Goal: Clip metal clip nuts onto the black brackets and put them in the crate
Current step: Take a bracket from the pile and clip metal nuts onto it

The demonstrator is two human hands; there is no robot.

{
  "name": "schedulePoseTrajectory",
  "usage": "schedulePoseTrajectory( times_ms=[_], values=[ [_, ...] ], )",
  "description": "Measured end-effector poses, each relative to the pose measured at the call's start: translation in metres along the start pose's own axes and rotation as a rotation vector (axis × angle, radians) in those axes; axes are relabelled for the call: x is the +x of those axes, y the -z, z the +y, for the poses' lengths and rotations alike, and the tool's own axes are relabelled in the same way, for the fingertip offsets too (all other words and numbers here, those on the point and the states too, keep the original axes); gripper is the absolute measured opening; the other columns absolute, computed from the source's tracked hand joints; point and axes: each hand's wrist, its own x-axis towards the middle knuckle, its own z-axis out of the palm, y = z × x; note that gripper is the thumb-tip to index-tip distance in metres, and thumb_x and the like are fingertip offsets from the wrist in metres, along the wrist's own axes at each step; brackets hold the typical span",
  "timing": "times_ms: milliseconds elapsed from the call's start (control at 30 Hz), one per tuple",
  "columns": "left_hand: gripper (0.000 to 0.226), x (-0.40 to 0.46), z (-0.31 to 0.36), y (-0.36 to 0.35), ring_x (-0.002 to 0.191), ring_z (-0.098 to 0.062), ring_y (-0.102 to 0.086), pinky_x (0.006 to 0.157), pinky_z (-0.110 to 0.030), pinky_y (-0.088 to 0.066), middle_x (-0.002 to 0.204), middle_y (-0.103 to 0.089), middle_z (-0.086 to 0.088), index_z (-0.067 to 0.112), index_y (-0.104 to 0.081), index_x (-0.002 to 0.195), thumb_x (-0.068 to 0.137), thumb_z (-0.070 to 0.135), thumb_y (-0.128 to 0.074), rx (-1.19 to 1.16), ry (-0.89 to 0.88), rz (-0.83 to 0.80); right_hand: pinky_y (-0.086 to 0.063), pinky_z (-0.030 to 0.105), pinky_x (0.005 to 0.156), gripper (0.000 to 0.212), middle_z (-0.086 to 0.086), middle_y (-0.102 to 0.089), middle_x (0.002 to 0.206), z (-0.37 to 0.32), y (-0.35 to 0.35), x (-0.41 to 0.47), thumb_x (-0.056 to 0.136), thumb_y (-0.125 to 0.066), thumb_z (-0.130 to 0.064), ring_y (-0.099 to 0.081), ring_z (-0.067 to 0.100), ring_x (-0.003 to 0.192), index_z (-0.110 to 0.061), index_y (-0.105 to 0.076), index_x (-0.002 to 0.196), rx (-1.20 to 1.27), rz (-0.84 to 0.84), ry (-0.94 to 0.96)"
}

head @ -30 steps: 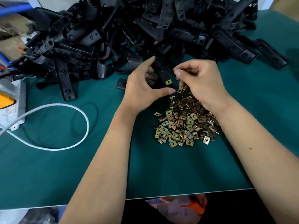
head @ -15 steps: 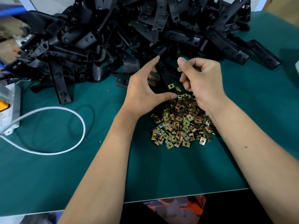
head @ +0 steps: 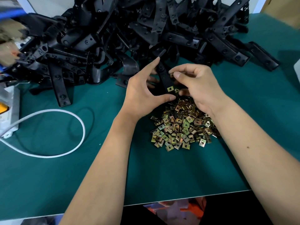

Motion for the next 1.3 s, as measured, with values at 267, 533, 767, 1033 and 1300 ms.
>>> schedulePoseTrajectory(
  times_ms=[267,533,767,1033,1300],
  values=[
    [0.109,0.0005,-0.0002,-0.0009,0.106,-0.011,-0.066,0.096,-0.041,-0.055,0.123,-0.065,0.003,0.018,-0.043,0.156,0.062,0.039,-0.095,-0.015,-0.029,0.001,-0.053,0.022,0.058,0.007,0.011,-0.075,0.08,0.0004,-0.0035,-0.0003,0.091,-0.074,-0.001,-0.066,0.013,0.064,-0.004,-0.078,0.096,0.1,0.088,0.047],
    [0.107,0.0007,-0.0004,-0.0028,0.104,-0.001,-0.063,0.096,-0.034,-0.055,0.121,-0.062,0.011,0.021,-0.042,0.156,0.064,0.033,-0.095,0.001,-0.049,-0.007,-0.054,0.025,0.058,0.008,0.01,-0.075,0.073,0.0034,-0.007,0.0001,0.087,-0.078,-0.004,-0.066,0.016,0.062,-0.012,-0.08,0.088,0.074,0.107,0.093],
    [0.118,0.0024,-0.0025,-0.0052,0.11,0.002,-0.06,0.098,-0.03,-0.054,0.12,-0.054,0.029,0.022,-0.036,0.159,0.06,0.039,-0.098,0.048,-0.067,-0.051,-0.051,0.023,0.054,0.008,0.007,-0.077,0.077,0.002,-0.0059,-0.0004,0.087,-0.077,-0.005,-0.066,0.012,0.063,-0.012,-0.08,0.086,0.08,0.17,0.088],
    [0.119,0.0024,-0.0037,-0.0065,0.111,-0.003,-0.06,0.097,-0.032,-0.054,0.117,-0.052,0.031,0.023,-0.035,0.16,0.06,0.043,-0.097,0.08,-0.067,-0.036,-0.051,0.023,0.056,0.007,0.007,-0.077,0.076,-0.0002,-0.0036,0.0002,0.087,-0.077,-0.004,-0.066,0.012,0.063,-0.01,-0.08,0.086,0.062,0.124,0.089],
    [0.119,0.0025,-0.0033,-0.0075,0.111,-0.002,-0.06,0.099,-0.028,-0.052,0.12,-0.055,0.025,0.022,-0.035,0.16,0.061,0.042,-0.097,0.085,-0.073,-0.026,-0.052,0.024,0.056,0.007,0.009,-0.077,0.077,0.0002,-0.0038,0.0006,0.086,-0.077,-0.004,-0.066,0.013,0.064,-0.01,-0.08,0.086,0.058,0.17,0.114]
  ],
)
